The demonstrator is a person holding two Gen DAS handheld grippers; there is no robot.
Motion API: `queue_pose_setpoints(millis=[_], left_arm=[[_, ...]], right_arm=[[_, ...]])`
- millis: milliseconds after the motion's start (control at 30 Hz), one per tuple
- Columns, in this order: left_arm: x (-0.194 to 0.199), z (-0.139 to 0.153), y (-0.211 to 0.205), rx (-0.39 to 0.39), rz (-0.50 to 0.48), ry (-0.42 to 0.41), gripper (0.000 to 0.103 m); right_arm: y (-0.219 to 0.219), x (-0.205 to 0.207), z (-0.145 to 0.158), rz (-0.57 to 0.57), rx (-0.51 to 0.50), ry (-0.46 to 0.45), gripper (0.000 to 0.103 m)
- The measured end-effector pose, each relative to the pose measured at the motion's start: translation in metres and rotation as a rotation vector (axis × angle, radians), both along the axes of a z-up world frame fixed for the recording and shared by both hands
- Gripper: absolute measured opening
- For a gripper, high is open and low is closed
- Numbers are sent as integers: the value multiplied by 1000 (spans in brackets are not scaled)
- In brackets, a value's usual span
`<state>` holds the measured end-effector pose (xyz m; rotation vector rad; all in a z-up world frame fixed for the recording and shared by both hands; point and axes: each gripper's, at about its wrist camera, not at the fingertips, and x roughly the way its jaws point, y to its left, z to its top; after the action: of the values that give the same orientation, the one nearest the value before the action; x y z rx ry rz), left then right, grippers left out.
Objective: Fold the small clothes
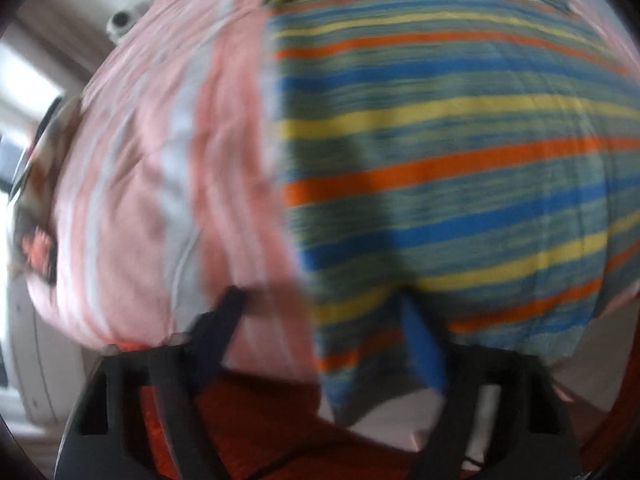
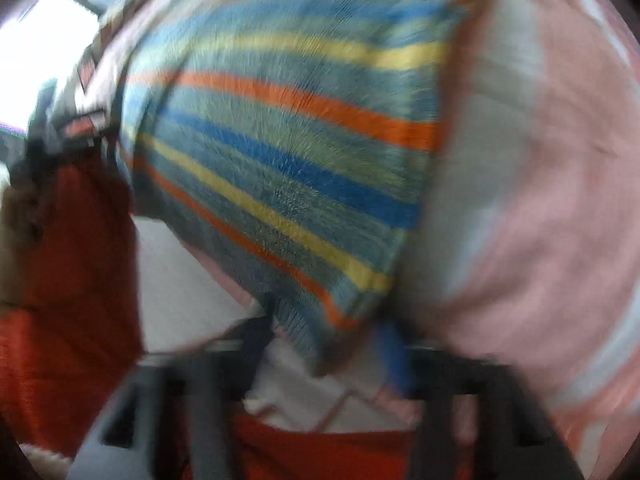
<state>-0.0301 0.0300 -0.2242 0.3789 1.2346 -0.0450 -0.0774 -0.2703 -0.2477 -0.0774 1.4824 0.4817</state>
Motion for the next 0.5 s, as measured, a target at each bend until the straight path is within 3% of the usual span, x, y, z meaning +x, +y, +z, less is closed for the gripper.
queue_pose_setpoints(millis=[33, 67, 167, 233, 367, 467, 500], left_arm=[[-2, 2, -4, -47, 0, 24, 10], [-5, 3, -6, -66, 6, 40, 5], [-18, 11, -14, -60, -7, 26, 3], [-26, 4, -23, -31, -16, 32, 3], [-15, -12, -41, 14, -3, 52, 4], [-12, -9, -51, 12, -8, 66, 14], [-10, -7, -50, 17, -6, 69, 26]], right_arm=[[1, 2, 0, 19, -20, 0, 4], [-2, 1, 5, 29, -25, 6, 3], [-15, -6, 45, 81, -114, -25, 3], [-30, -7, 58, 47, -123, -37, 3], [-38, 5, 21, -40, -144, 0, 3], [-46, 14, 12, -103, -104, 10, 5], [-52, 16, 16, -123, -67, 32, 16]])
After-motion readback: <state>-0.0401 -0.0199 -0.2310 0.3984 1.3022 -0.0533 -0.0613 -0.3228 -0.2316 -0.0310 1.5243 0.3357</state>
